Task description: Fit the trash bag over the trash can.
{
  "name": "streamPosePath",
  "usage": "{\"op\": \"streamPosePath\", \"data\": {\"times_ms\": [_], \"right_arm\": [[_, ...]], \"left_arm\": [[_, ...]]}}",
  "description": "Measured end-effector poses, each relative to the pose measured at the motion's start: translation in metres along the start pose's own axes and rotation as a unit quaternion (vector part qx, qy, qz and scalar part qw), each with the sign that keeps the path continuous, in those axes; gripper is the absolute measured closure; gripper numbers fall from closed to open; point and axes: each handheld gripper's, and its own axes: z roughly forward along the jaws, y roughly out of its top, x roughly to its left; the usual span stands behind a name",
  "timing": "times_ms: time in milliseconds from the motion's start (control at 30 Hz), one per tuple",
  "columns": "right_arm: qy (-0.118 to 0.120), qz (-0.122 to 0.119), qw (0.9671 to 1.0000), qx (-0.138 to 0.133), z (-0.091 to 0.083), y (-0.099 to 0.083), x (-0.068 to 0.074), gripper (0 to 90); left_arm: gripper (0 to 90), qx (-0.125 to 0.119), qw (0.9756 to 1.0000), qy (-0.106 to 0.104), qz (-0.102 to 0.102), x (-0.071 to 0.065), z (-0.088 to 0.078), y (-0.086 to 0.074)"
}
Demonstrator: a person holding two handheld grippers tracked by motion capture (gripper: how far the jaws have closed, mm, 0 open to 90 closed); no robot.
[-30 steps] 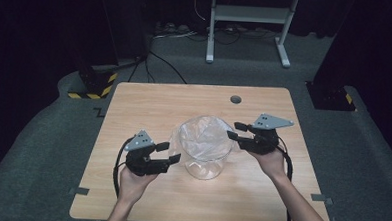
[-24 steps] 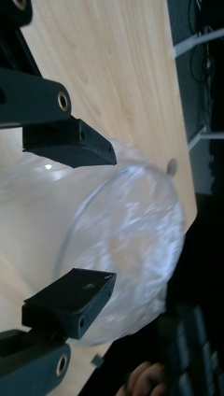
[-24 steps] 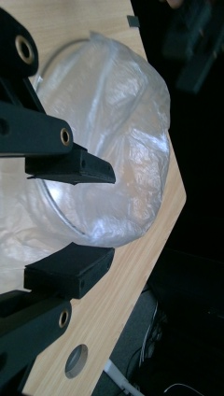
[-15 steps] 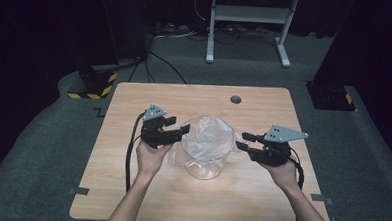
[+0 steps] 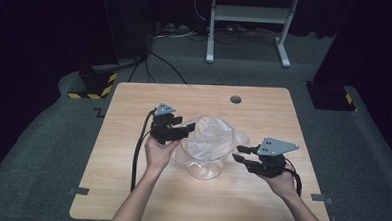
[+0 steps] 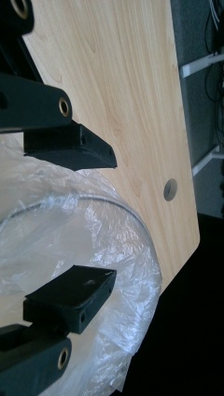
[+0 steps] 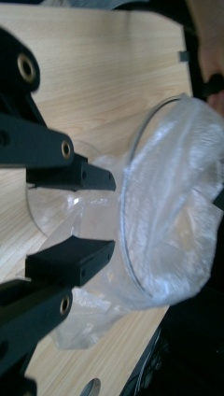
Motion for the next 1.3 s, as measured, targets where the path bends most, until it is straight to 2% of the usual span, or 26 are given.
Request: {"op": "streamPosePath", "data": {"times_ms": [133, 300, 400, 567, 767, 867, 1033, 1167, 1267, 1300], "right_arm": [[-0.007, -0.024, 0.9995, 0.018, 0.008, -0.002, 0.006, 78.1], [-0.011, -0.037, 0.9989, 0.026, 0.011, -0.003, 0.007, 89.9], [-0.008, -0.04, 0.9987, 0.03, 0.01, -0.004, 0.007, 90.0], [0.01, -0.052, 0.9976, 0.045, 0.009, -0.007, 0.008, 90.0], [0.042, -0.06, 0.9937, 0.085, 0.013, -0.017, 0.007, 90.0], [0.05, -0.057, 0.9916, 0.105, 0.017, -0.023, 0.004, 90.0], [0.045, -0.056, 0.9889, 0.131, 0.025, -0.026, -0.002, 90.0], [0.048, -0.038, 0.9877, 0.144, 0.032, -0.03, -0.007, 89.4], [0.051, -0.024, 0.9895, 0.133, 0.03, -0.029, -0.009, 75.7], [0.052, -0.019, 0.9912, 0.12, 0.026, -0.028, -0.01, 72.1]], "left_arm": [[40.2, 0.006, 1.0, 0.0, 0.004, -0.002, 0.002, -0.001], [40.3, 0.008, 0.9999, -0.003, 0.005, -0.003, 0.003, -0.001], [40.3, 0.009, 0.9999, -0.004, 0.005, -0.003, 0.003, -0.001], [40.3, 0.01, 0.9999, -0.005, 0.003, -0.002, 0.002, -0.001], [40.4, 0.013, 0.9999, -0.005, 0.001, 0.0, 0.002, -0.006], [40.4, 0.012, 0.9999, -0.004, 0.0, 0.001, 0.0, -0.008], [40.3, 0.009, 0.9999, -0.004, -0.002, 0.002, -0.002, -0.009], [40.1, 0.014, 0.9999, -0.004, 0.002, 0.002, -0.003, -0.009], [39.6, 0.006, 1.0, -0.006, 0.003, 0.0, -0.008, -0.01], [39.3, 0.003, 1.0, -0.008, 0.003, -0.001, -0.01, -0.01]]}}
